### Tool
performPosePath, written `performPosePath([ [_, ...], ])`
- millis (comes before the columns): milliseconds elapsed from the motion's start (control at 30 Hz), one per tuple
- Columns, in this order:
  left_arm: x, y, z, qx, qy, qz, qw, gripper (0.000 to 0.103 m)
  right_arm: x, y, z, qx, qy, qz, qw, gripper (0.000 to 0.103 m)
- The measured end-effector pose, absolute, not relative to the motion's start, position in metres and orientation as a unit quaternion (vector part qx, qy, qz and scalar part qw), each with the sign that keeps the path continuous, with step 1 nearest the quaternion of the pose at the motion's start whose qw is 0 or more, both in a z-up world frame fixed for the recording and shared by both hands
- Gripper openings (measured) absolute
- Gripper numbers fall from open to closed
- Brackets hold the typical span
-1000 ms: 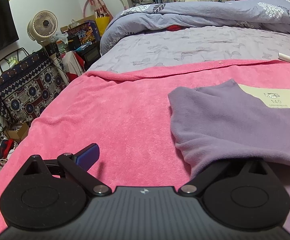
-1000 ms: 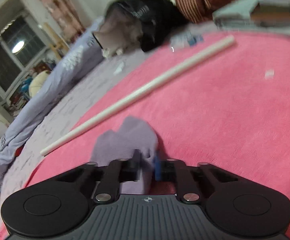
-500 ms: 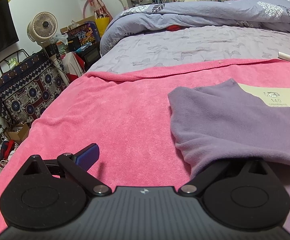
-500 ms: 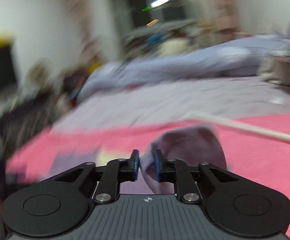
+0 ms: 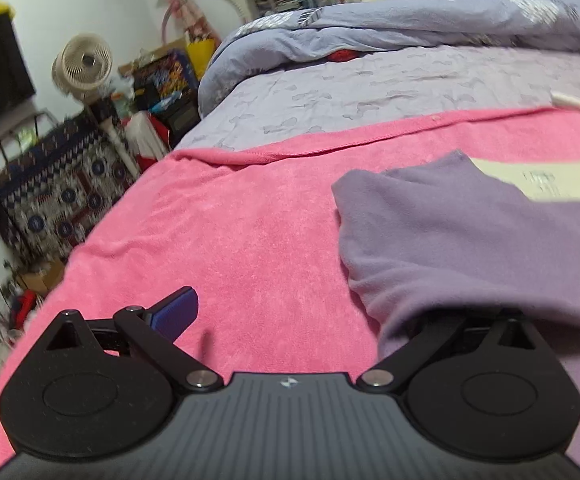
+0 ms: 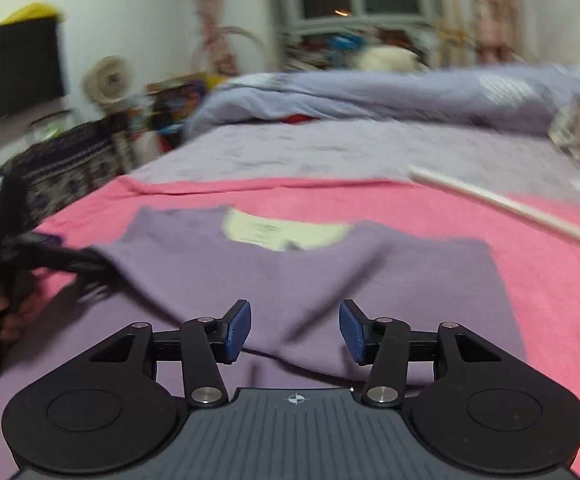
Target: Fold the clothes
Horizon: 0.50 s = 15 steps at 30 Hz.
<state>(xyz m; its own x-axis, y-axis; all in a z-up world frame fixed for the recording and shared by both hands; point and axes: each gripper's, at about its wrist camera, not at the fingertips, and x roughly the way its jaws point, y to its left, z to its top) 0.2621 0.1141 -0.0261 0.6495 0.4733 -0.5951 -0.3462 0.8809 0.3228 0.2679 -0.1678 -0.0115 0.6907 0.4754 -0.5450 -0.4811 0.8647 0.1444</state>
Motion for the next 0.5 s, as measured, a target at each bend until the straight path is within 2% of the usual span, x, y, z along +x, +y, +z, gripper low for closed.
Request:
performPosePath([
  [233,0.222,0.116,-0.022,0.122,0.345,0.194,0.91,0.101,0.288,-0.177,-0.037,0.013,0.326,0.225,0.918,0.054],
  [500,0.197,0.106,-0.006,0.159,0.331,0.199,0.908,0.103,0.291,-0.179,-0.04,0.019,0.325,0.236,0.916,0.06],
])
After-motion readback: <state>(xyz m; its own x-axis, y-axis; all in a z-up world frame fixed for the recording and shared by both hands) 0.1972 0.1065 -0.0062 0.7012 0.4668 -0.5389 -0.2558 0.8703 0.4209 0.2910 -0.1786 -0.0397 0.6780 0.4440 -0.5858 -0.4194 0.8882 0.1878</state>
